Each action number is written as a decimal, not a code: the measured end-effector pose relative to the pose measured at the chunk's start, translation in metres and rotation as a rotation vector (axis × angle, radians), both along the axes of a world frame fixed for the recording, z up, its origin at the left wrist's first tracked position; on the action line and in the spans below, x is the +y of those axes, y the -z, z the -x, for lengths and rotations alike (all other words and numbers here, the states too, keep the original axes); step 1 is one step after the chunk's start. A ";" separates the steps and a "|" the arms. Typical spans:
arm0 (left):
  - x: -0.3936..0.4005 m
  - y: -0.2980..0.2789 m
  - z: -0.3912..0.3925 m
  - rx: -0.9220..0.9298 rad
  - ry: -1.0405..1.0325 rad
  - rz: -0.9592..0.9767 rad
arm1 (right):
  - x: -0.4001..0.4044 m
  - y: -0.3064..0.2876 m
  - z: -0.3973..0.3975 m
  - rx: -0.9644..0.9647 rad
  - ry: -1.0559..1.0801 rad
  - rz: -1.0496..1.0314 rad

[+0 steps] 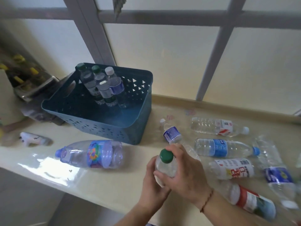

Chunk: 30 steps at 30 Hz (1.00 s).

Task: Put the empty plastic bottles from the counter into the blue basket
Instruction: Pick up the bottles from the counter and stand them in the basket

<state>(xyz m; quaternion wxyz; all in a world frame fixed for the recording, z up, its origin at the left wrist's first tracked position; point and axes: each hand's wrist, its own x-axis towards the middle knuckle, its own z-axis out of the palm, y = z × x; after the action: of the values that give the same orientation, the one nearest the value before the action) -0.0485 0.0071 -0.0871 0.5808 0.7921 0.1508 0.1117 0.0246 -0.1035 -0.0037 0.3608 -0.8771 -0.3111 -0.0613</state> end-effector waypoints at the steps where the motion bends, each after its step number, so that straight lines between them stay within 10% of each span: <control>1: 0.002 0.000 0.000 0.028 0.040 -0.017 | -0.001 0.001 0.000 -0.008 -0.033 0.011; 8: 0.017 -0.014 -0.008 0.025 0.157 -0.034 | -0.004 -0.015 -0.001 -0.091 -0.143 0.029; 18: 0.100 -0.198 -0.109 -0.469 0.036 -0.313 | 0.086 -0.195 -0.082 -0.344 -0.077 -0.363; 30: 0.209 -0.174 -0.220 0.389 0.142 -0.888 | 0.200 -0.088 -0.191 0.083 0.018 0.031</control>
<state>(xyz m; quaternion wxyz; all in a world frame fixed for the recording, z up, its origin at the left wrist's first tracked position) 0.1720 0.2162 0.0865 0.1541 0.9778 0.1397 -0.0248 0.2153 0.0965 0.0841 0.3594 -0.8871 -0.2886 -0.0232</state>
